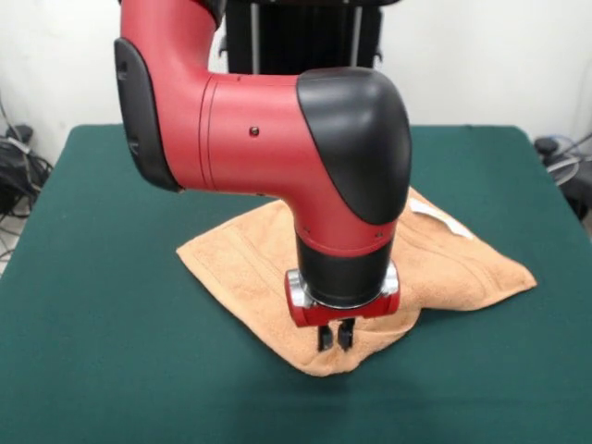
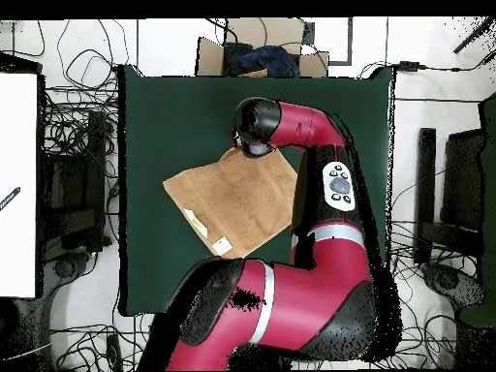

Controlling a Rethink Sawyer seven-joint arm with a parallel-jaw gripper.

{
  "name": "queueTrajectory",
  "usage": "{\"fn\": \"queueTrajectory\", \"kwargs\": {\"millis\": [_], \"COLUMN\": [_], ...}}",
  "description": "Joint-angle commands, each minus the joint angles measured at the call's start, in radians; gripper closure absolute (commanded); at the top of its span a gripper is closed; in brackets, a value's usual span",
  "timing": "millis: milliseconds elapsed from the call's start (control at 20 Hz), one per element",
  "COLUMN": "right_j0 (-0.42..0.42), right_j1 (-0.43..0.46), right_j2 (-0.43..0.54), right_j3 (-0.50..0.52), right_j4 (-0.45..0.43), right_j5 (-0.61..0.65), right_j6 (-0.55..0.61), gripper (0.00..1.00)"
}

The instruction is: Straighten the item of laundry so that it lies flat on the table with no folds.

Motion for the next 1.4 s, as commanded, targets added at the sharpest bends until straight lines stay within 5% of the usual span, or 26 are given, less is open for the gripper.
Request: {"fn": "queueTrajectory", "kwargs": {"millis": [50,300,350,1050,1400], "right_j0": [0.011,-0.009,-0.015,-0.002,0.015], "right_j1": [0.023,0.031,0.030,0.032,-0.121], "right_j2": [0.057,0.071,0.080,0.065,0.025], "right_j3": [-0.077,-0.028,-0.018,-0.004,0.082], "right_j4": [0.035,0.032,0.027,0.039,0.056], "right_j5": [0.051,-0.055,-0.087,-0.140,-0.046], "right_j6": [0.107,0.095,0.078,0.129,0.154], "gripper": [1.00,1.00,0.00,0.00,0.00]}}
